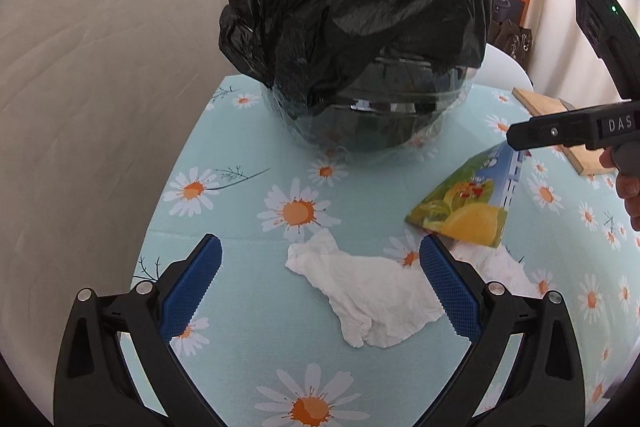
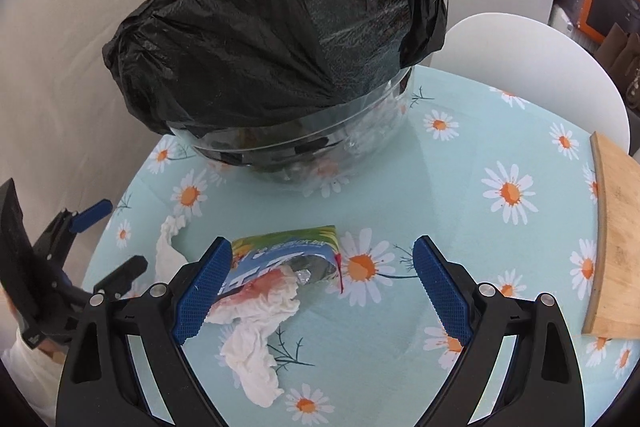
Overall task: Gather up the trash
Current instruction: 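Grasp the juice carton with the right tool while the left tool grasps the tissue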
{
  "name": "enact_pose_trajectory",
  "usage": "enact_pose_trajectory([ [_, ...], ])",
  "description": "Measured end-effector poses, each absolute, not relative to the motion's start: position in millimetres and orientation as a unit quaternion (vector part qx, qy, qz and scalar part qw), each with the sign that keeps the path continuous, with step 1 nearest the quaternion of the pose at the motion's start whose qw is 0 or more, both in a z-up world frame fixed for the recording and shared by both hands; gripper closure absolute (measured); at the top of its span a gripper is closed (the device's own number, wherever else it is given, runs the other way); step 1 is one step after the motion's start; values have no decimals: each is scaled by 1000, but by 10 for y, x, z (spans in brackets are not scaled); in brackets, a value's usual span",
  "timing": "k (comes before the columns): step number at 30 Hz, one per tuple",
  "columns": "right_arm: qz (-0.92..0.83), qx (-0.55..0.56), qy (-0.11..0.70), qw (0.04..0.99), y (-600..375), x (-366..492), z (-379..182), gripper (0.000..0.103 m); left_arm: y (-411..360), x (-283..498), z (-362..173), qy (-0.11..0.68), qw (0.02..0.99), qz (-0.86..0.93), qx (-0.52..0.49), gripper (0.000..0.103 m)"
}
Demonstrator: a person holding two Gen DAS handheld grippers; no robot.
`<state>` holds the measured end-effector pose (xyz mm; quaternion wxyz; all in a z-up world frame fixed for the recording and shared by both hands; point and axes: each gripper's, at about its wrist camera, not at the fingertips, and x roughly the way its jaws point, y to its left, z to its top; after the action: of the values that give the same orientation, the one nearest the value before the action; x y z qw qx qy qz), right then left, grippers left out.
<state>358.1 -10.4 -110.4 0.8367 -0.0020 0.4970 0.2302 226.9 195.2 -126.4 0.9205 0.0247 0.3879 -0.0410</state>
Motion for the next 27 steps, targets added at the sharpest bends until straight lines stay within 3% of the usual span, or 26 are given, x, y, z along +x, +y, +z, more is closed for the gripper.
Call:
enact_pose_trajectory([
  [5, 240, 2, 508, 827, -17, 3602, -1242, 19, 1950, 2285, -1392, 402, 914, -52, 29, 6],
  [7, 251, 5, 517, 818, 12, 3612, -1294, 47, 1941, 2295, -1437, 407, 911, -56, 32, 6],
  [8, 257, 4, 522, 813, 18, 3614, -1311, 56, 1934, 2299, -1455, 408, 910, -58, 32, 6],
  [9, 263, -1, 525, 809, 42, 3607, -1335, 77, 1927, 2302, -1475, 410, 910, -60, 32, 6],
  [10, 266, -7, 524, 809, 59, 3596, -1345, 84, 1918, 2306, -1495, 412, 909, -62, 33, 6],
  [13, 269, -9, 520, 810, 52, 3566, -1338, 89, 1894, 2312, -1527, 417, 906, -65, 32, 6],
  [27, 276, 8, 493, 825, -307, 3524, -977, 90, 1599, 2236, -1521, 433, 895, -98, 33, 6],
])
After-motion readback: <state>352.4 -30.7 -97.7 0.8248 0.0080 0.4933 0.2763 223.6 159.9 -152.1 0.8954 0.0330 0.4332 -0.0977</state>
